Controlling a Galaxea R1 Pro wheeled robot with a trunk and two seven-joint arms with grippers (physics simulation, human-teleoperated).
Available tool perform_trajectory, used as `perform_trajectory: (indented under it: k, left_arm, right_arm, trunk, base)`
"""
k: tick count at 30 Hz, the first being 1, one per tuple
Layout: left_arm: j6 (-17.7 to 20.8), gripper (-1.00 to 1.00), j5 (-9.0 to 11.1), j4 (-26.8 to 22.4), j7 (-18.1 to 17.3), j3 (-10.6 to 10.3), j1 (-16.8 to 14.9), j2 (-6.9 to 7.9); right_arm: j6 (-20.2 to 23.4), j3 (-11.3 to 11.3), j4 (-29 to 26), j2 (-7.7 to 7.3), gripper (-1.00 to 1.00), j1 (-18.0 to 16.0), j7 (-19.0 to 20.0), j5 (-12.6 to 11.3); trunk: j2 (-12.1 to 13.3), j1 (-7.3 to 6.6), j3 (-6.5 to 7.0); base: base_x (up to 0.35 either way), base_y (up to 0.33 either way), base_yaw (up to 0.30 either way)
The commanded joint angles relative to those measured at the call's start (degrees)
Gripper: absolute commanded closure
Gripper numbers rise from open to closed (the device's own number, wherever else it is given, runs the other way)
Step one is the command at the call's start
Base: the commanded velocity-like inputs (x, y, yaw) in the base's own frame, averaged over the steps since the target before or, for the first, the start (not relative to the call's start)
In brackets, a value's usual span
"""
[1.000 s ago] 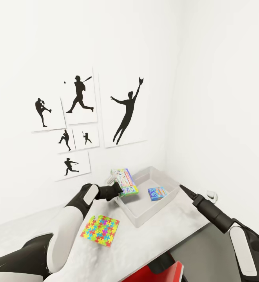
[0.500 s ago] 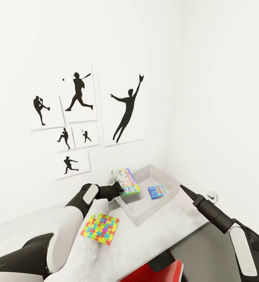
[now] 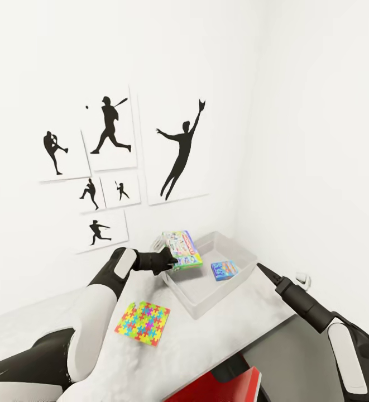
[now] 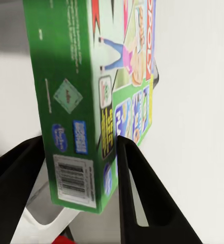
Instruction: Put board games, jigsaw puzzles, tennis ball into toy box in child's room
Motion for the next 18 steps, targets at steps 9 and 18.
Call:
perform_trajectory:
  k: [9, 18]
  left_arm:
    - [1.1, 1.0, 1.1, -0.9, -0.3, 0.4, -0.6, -0.08]
    - [1.1, 1.0, 6.9, -1.2, -0.3, -1.4, -0.7, -0.08]
  right_arm:
    - [0.4, -0.9, -0.1, 0.01, -1.0, -0.1, 1.1, -0.4]
    - [1.6, -1.9, -0.1, 0.0, -1.0, -0.1, 4.1, -0.5]
  trunk:
    - [-0.1, 0.04, -0.98]
    - [-0.1, 0.04, -1.82]
  base:
    - [0.0, 0.0, 0.0]
    - [0.0, 0.0, 0.0]
